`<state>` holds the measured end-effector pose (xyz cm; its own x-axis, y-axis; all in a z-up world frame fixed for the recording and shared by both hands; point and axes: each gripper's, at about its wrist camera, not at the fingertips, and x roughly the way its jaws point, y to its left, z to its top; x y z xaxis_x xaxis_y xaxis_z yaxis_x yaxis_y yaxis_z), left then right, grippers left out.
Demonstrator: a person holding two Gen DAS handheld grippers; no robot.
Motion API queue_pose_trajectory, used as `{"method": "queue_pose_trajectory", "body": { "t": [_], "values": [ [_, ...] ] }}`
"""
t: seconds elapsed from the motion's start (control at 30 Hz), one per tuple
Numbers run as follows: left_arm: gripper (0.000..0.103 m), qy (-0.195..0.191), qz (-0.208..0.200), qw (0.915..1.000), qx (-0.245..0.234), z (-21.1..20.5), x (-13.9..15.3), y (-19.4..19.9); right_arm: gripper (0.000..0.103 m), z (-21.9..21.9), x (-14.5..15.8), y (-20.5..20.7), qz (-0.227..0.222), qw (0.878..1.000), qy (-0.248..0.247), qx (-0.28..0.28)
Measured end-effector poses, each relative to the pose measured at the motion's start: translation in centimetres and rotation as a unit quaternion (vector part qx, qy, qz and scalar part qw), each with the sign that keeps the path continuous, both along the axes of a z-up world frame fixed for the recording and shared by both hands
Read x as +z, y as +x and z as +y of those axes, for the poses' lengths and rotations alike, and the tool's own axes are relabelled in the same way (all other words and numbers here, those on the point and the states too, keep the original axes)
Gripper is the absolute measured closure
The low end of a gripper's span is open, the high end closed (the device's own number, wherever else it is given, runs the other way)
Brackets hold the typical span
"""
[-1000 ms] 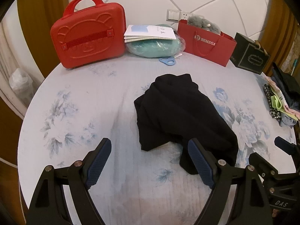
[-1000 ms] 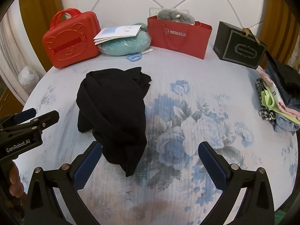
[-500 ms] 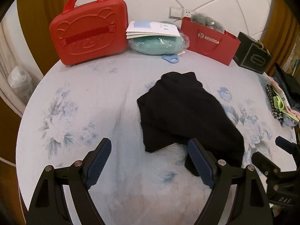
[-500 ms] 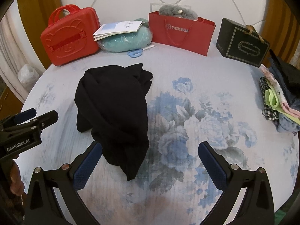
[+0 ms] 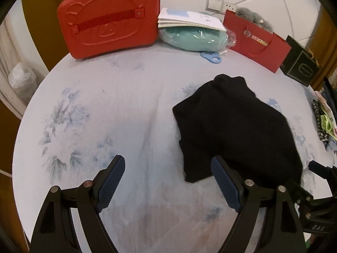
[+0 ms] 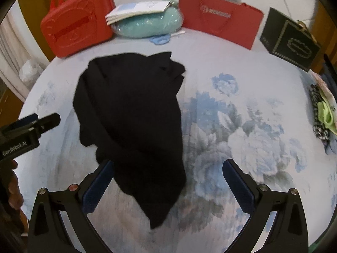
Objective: Fold clothes
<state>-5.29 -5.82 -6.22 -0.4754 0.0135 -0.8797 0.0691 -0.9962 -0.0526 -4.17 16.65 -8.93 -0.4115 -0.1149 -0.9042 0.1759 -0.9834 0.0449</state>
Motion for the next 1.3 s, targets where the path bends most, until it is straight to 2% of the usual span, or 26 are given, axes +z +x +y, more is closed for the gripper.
{"method": "queue_pose_trajectory", "body": {
  "t": [0.07, 0.1, 0.13, 0.2, 0.27, 0.3, 0.33, 0.37, 0.4, 0.57, 0.7, 0.73, 0.77, 0.83, 0.9, 1.0, 1.07, 1.13, 1.17, 1.2, 1.23, 1.27, 1.3],
  "values": [
    [0.018, 0.005, -0.002, 1.0000, -0.007, 0.0, -0.6, -0.8, 0.002, -0.5, -0.8, -0.7, -0.008, 1.000, 0.002, 0.011],
    [0.018, 0.009, -0.001, 0.9999, -0.014, 0.1, -1.0, -1.2, 0.012, -0.7, -1.1, -1.1, -0.011, 1.000, 0.001, 0.017],
    [0.018, 0.011, -0.002, 0.9997, -0.022, 0.4, -1.3, -1.5, 0.042, -0.8, -1.3, -1.4, -0.012, 1.000, -0.003, 0.020],
    [0.018, 0.011, -0.004, 0.9992, -0.039, 1.2, -1.8, -2.2, 0.073, -0.9, -1.4, -1.9, -0.014, 1.000, -0.011, 0.025],
    [0.025, 0.011, -0.006, 0.9984, -0.056, 1.9, -2.4, -2.9, 0.083, -0.6, -0.9, -2.1, -0.007, 0.999, -0.017, 0.027],
    [0.029, 0.014, -0.009, 0.9979, -0.062, 2.2, -2.5, -3.0, 0.092, -0.2, -0.4, -2.1, 0.001, 0.999, -0.023, 0.027],
    [0.043, 0.019, -0.012, 0.9975, -0.067, 2.6, -2.5, -3.2, 0.093, 0.4, 0.2, -2.2, 0.011, 0.999, -0.031, 0.022],
    [0.058, 0.023, -0.015, 0.9970, -0.073, 2.9, -2.6, -3.3, 0.093, 1.5, 1.2, -2.2, 0.026, 0.999, -0.038, 0.011],
    [0.061, 0.028, -0.017, 0.9964, -0.078, 3.2, -2.6, -3.4, 0.094, 2.8, 2.4, -2.1, 0.044, 0.998, -0.039, -0.004],
    [0.069, 0.038, -0.014, 0.9944, -0.098, 4.7, -1.9, -3.4, 0.094, 11.2, 6.3, -0.7, 0.105, 0.987, -0.018, -0.117],
    [0.069, 0.026, -0.016, 0.9932, -0.112, 6.5, -2.0, -3.4, 0.094, 16.6, 6.4, 1.2, 0.100, 0.978, -0.001, -0.181],
    [0.066, 0.021, -0.016, 0.9928, -0.117, 7.0, -2.2, -3.5, 0.094, 17.2, 6.0, 1.6, 0.092, 0.978, 0.000, -0.188],
    [0.054, 0.017, -0.021, 0.9923, -0.121, 7.5, -2.5, -3.8, 0.094, 17.8, 5.5, 2.0, 0.083, 0.978, 0.000, -0.193],
    [0.039, 0.009, -0.031, 0.9915, -0.126, 8.4, -3.3, -4.2, 0.094, 18.4, 3.9, 2.5, 0.061, 0.979, -0.002, -0.196],
    [0.036, -0.005, -0.044, 0.9910, -0.126, 9.2, -4.5, -4.8, 0.093, 18.8, 2.6, 2.7, 0.046, 0.979, -0.004, -0.197],
    [0.027, -0.030, -0.058, 0.9897, -0.127, 10.3, -6.3, -5.6, 0.093, 19.3, 1.2, 2.7, 0.033, 0.980, -0.005, -0.195],
    [0.025, -0.052, -0.038, 0.9894, -0.130, 11.0, -6.5, -5.4, 0.092, 19.7, 0.5, 2.5, 0.027, 0.981, -0.004, -0.192],
    [0.023, -0.051, -0.020, 0.9906, -0.126, 11.0, -6.5, -5.1, 0.090, 20.2, -0.2, 2.3, 0.022, 0.982, -0.003, -0.190],
    [0.022, -0.046, -0.011, 0.9916, -0.121, 10.8, -6.6, -4.9, 0.087, 20.4, -0.4, 2.2, 0.019, 0.982, -0.003, -0.189],
    [0.022, -0.045, -0.009, 0.9919, -0.119, 10.8, -6.6, -4.9, 0.077, 20.5, -0.6, 2.2, 0.017, 0.982, -0.004, -0.188],
    [0.022, -0.045, -0.009, 0.9920, -0.118, 10.8, -6.6, -4.9, 0.062, 20.6, -0.8, 2.2, 0.015, 0.982, -0.006, -0.186],
    [0.021, -0.045, -0.009, 0.9921, -0.117, 10.8, -6.6, -5.0, 0.053, 20.8, -1.0, 2.2, 0.012, 0.983, -0.007, -0.184],
    [0.021, -0.045, -0.010, 0.9923, -0.115, 10.8, -6.5, -5.0, 0.038, 21.0, -1.2, 2.3, 0.011, 0.983, -0.008, -0.182]
  ]
}}
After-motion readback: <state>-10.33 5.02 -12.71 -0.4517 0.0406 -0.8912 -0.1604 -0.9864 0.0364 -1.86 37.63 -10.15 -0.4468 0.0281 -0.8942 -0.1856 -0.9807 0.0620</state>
